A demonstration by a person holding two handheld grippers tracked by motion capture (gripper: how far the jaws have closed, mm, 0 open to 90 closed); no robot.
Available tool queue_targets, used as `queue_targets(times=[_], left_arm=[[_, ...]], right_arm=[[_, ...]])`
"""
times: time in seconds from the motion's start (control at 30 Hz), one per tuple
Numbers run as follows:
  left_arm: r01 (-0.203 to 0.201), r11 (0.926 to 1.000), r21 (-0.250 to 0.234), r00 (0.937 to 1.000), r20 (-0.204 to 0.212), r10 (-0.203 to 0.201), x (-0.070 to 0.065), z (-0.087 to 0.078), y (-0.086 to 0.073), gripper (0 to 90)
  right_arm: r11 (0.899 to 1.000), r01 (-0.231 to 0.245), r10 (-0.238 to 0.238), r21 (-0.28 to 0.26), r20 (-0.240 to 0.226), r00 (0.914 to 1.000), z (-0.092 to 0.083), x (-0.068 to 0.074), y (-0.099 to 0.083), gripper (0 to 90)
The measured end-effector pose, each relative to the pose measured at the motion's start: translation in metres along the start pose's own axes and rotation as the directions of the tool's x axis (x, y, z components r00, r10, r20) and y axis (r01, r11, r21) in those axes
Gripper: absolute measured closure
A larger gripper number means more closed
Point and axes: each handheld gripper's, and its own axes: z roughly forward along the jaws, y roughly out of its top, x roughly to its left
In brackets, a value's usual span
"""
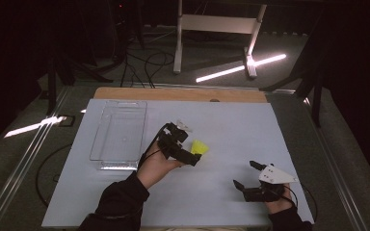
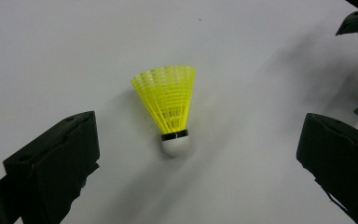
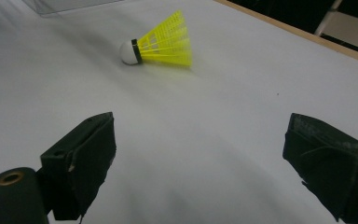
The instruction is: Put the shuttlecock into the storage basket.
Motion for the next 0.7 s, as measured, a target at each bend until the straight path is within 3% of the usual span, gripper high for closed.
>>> queue_targets(times=[0.17,0.43,0.7], left_arm=[[0.019,0.9996,-0.022,0.9996,-0.022,-0.019,-0.001,0.006,0.002,0.1],[0.048,0.9975,-0.051,0.9988,-0.003,-0.048,-0.002,0.016,0.004,0.1],[0.073,0.9969,-0.029,0.9973,-0.007,-0.074,0.000,0.031,0.004,0.2]], right_arm=[[1.000,-0.001,0.001,-0.004,0.001,1.0000,-0.001,0.000,0.000,9.3],[1.000,-0.003,0.003,-0.005,-0.002,1.0000,0.000,0.000,0.000,9.4],[1.000,0.000,0.000,-0.003,-0.006,1.0000,0.000,0.000,0.000,9.4]])
